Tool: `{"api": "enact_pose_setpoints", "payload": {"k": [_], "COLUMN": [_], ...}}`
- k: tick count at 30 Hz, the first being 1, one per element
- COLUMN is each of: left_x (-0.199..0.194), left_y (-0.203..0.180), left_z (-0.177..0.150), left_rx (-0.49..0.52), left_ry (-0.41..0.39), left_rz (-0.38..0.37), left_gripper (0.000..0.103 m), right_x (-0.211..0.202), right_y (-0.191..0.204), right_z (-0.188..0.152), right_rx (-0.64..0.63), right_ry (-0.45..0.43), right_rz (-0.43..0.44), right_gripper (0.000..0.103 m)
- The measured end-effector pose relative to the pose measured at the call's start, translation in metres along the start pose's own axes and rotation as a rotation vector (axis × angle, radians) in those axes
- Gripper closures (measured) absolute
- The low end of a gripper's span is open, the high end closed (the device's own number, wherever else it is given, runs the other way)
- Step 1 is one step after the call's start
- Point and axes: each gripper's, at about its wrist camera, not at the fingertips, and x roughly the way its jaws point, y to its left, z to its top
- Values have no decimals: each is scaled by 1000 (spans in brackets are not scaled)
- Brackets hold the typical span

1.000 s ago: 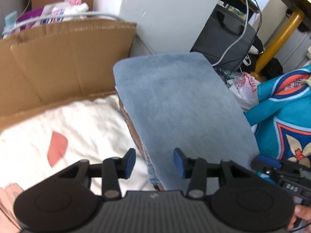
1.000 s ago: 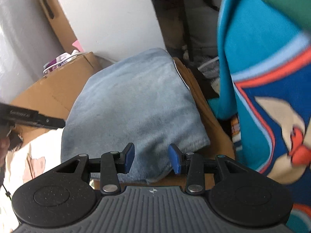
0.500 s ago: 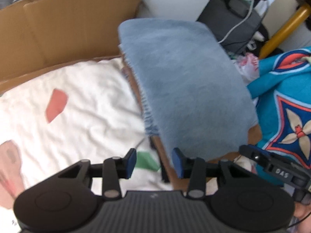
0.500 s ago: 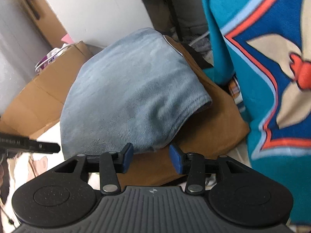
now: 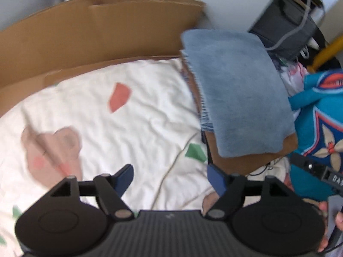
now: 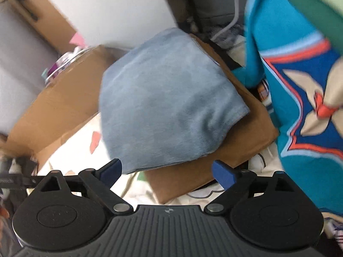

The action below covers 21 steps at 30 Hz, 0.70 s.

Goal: Fold clothes

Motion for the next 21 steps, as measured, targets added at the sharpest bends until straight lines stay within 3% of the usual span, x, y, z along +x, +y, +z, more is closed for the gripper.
{"api": "enact_pose_setpoints", "payload": {"k": [6, 10, 18, 21], "left_x": [-71, -111, -203, -232], "left_y": [30, 48, 71, 81], "left_z": [-8, -14, -19, -23], "left_rx": [-126, -197, -267, -279], "left_ry": [-40, -50, -147, -162], "left_rz": [42, 54, 78, 97], "left_gripper": [5, 5, 2, 2], "right_x": [-43, -72, -117, -135], "right_y": [23, 32, 61, 75], "right_z": [4, 5, 20, 29], "right_rx": [-15, -15, -45, -50], "right_ry": [63, 80, 138, 148], "right_rz": [17, 21, 88, 105], "right_gripper": [7, 7, 7, 1]}}
